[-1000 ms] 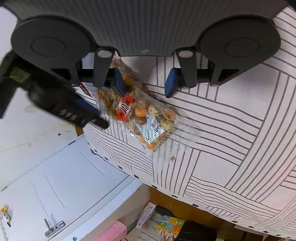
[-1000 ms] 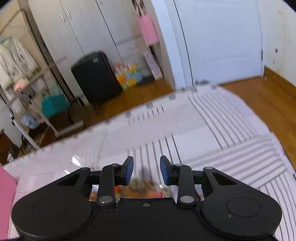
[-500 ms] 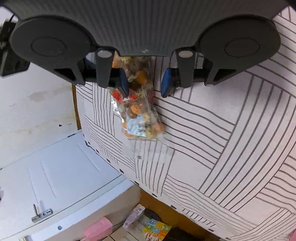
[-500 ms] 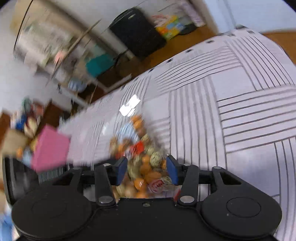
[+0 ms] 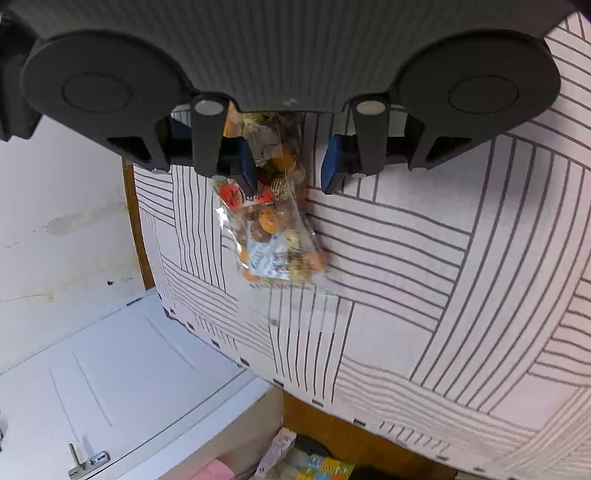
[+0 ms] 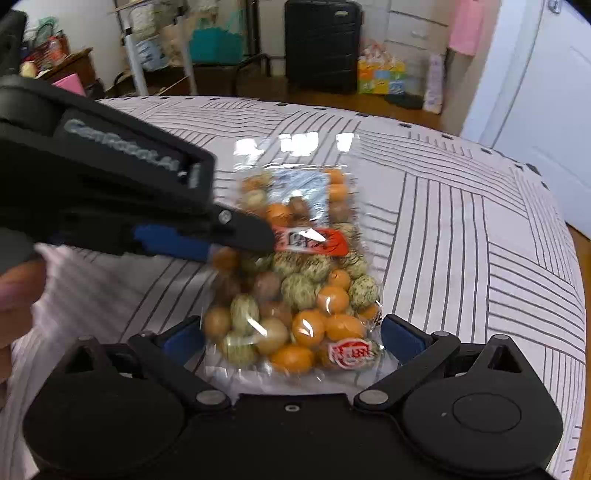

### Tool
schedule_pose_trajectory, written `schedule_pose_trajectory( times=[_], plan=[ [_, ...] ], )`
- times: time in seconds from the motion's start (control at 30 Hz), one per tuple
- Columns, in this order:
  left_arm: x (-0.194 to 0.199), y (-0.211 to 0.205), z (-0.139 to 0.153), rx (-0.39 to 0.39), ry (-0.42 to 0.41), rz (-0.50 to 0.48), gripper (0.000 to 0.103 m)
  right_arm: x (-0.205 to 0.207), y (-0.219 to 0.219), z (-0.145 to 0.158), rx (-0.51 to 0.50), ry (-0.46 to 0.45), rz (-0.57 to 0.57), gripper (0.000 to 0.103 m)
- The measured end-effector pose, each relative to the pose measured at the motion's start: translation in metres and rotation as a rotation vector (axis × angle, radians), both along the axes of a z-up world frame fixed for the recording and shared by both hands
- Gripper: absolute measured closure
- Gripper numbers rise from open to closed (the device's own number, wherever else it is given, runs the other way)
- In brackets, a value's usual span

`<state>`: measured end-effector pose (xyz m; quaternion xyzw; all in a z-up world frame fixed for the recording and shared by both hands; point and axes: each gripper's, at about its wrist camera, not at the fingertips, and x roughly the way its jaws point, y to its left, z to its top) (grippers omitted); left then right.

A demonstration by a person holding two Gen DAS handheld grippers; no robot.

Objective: Organize snacks
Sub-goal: 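Close both tools on the peanut bag, then lift the peanut bag with both tools and carry it into the pink box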

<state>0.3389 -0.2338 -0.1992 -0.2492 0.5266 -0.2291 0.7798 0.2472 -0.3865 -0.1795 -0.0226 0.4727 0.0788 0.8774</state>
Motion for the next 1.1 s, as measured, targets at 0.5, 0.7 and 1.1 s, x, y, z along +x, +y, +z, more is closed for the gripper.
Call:
schedule_pose_trajectory(
  times=[0.5, 0.7, 1.1],
  plan=[
    [-0.027, 0.005, 0.032, 0.15, -0.112, -0.104, 0.07, -0.001, 0.02, 0.01, 0.059, -0.03, -0.089, 0.011],
    [-0.044, 0.036, 0.061, 0.188, -0.14, -0.096, 0.071, -0.013, 0.047, 0.03, 0.106, -0.042, -0.065, 0.01],
    [-0.112, 0.088, 0.105, 0.272, -0.198, -0.065, 0.069, -0.071, 0.113, 0.061, 0.131, -0.105, -0.03, 0.011]
  ],
)
